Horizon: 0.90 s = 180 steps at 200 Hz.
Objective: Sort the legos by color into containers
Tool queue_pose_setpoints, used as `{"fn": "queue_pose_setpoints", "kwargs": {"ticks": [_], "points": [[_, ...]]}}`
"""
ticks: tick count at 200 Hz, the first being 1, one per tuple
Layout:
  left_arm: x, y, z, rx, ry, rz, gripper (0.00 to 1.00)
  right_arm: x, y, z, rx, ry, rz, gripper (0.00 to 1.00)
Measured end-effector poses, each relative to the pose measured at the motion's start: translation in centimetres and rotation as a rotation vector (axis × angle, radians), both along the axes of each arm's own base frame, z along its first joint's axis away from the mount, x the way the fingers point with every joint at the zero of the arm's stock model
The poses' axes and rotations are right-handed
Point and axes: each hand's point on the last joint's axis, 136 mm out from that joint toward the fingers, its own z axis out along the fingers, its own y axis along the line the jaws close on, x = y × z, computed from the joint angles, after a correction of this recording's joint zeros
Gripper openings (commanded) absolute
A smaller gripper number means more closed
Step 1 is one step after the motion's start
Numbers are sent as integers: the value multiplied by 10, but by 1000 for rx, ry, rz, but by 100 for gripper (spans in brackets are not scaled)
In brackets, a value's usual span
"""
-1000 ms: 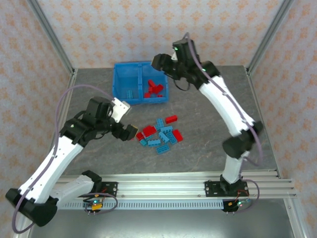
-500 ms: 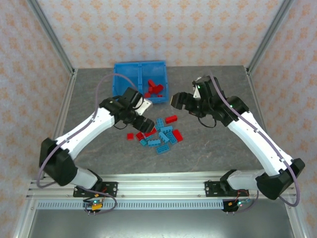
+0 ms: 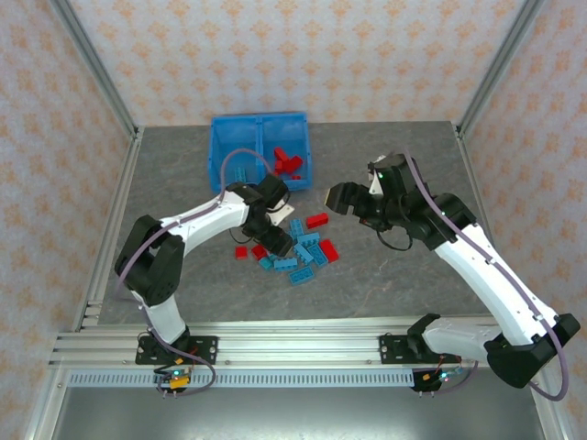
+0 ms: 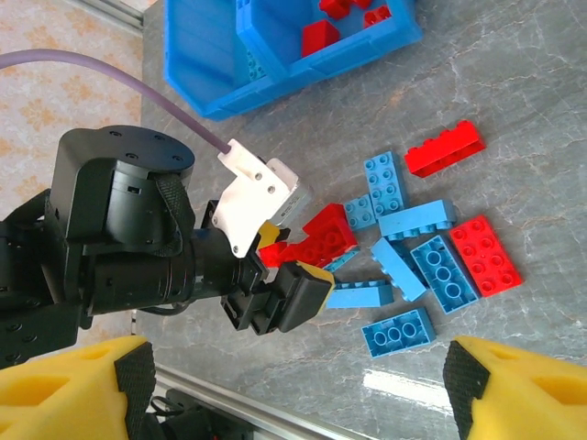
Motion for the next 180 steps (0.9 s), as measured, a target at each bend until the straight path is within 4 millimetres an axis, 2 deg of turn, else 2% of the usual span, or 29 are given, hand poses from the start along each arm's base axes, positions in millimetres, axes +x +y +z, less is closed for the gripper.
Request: {"fn": "queue_pose_setpoints", "kwargs": {"ticks": [75, 118, 137, 148, 166, 180], "points": [[4, -14, -19, 12, 21, -35, 38, 1, -1, -2, -5, 5, -8, 83], [11, -18, -12, -3, -2, -30, 36, 1, 0, -3, -2, 15, -15, 83], [19, -23, 2, -19, -26, -21, 36, 3, 1, -6, -3, 25, -15, 83], [26, -25, 16, -27, -61, -8, 36, 4, 2, -9, -8, 34, -14, 83], [46, -29, 53, -47, -157, 28, 36, 7, 6, -14, -13, 50, -10, 83], [68, -34, 91, -75, -257, 75, 36, 10, 9, -19, -17, 66, -4, 83]]}}
